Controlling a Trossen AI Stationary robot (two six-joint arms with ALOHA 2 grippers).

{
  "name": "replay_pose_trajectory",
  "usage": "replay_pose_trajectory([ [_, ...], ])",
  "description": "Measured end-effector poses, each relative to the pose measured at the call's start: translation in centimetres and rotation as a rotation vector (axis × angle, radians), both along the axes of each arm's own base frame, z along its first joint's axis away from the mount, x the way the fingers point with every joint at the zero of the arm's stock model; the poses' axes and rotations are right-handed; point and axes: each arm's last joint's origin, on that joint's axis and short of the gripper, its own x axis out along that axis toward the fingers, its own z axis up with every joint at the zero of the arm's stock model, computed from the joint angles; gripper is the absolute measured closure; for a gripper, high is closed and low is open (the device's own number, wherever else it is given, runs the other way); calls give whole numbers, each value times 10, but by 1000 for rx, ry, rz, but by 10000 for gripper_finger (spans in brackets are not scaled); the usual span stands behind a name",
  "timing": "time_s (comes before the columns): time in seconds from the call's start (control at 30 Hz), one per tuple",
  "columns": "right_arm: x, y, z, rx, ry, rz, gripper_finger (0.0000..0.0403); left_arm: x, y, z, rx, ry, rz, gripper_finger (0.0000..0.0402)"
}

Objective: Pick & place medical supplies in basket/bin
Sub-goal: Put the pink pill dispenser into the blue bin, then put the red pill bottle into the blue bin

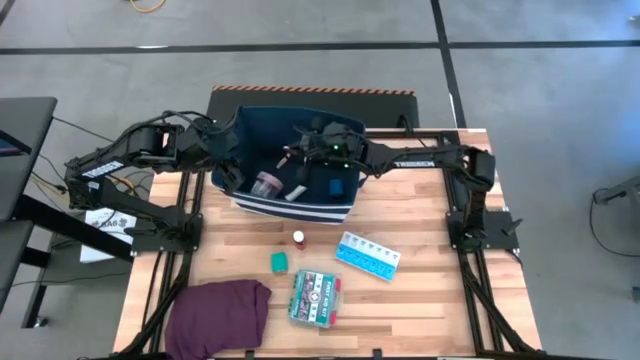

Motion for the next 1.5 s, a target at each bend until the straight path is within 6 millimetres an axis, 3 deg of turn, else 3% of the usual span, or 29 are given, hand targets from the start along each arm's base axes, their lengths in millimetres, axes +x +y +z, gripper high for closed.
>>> replay_pose_trajectory([
  [0.37,3,12,11,6,34,55,293,0,0,0,-36,-32,45,232],
  [0.57,10,32,51,-68,97,68,250,1,-1,0,-78,-42,30,232],
  [0.73,4,69,101,-138,218,63,233,1,-3,-1,-121,-48,3,232],
  [0.9,-15,116,124,-176,412,113,236,4,-12,-11,-140,1,-37,232],
  [1.03,-39,146,141,-298,556,-27,245,5,-22,-29,-163,43,-21,232],
  [1.17,-62,170,141,-417,679,-191,256,4,-37,-60,-162,74,10,232],
  [1.3,-81,187,136,-503,786,-238,268,5,-55,-83,-237,8,22,232],
  [1.5,-91,193,132,-462,815,-280,282,6,-90,-68,-174,-268,-114,232],
])
